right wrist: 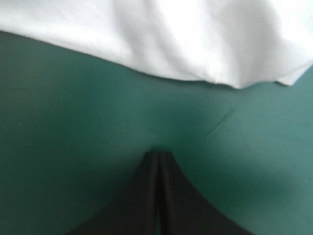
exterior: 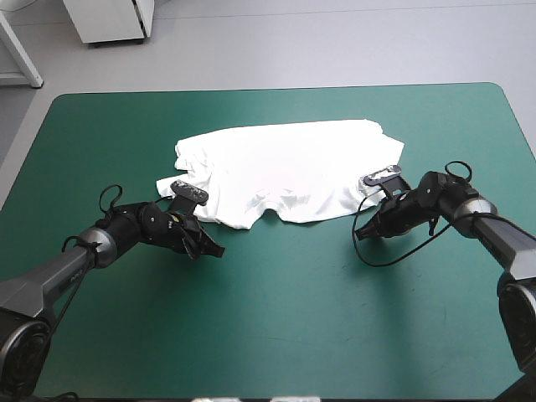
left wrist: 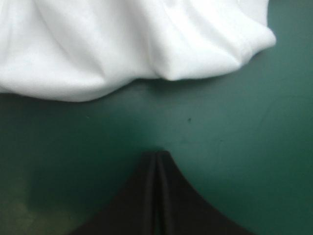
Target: Fold the cloth
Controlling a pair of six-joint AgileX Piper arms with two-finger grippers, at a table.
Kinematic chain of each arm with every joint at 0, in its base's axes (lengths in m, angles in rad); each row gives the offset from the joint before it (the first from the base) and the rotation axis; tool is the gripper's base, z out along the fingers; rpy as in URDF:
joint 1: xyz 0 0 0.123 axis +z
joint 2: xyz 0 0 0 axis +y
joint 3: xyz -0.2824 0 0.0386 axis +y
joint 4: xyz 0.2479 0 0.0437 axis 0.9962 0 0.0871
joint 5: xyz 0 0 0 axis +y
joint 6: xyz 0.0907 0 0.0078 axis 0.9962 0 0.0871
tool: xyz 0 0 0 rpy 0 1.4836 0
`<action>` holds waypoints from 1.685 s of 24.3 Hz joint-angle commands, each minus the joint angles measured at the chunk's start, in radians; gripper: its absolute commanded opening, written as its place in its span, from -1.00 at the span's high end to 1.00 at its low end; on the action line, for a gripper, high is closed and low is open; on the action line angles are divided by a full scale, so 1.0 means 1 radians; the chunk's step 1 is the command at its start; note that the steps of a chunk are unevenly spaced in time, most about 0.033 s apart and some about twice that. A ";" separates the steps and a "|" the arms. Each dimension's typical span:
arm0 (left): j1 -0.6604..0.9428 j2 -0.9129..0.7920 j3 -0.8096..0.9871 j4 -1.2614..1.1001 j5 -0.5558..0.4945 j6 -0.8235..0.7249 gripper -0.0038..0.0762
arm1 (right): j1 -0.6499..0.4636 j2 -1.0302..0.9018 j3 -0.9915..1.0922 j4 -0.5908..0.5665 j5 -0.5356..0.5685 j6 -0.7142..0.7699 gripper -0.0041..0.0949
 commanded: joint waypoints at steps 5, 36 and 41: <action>-0.006 -0.022 -0.014 -0.007 0.028 -0.004 0.93 | -0.005 -0.016 -0.007 -0.046 0.041 0.000 0.95; -0.006 -0.365 -0.309 0.150 0.576 -0.093 -0.20 | -0.005 -0.574 -0.155 -0.087 0.530 0.239 -0.05; -0.006 -0.274 -0.325 0.190 0.490 -0.105 -0.21 | -0.005 -0.563 -0.156 -0.101 0.504 0.239 -0.09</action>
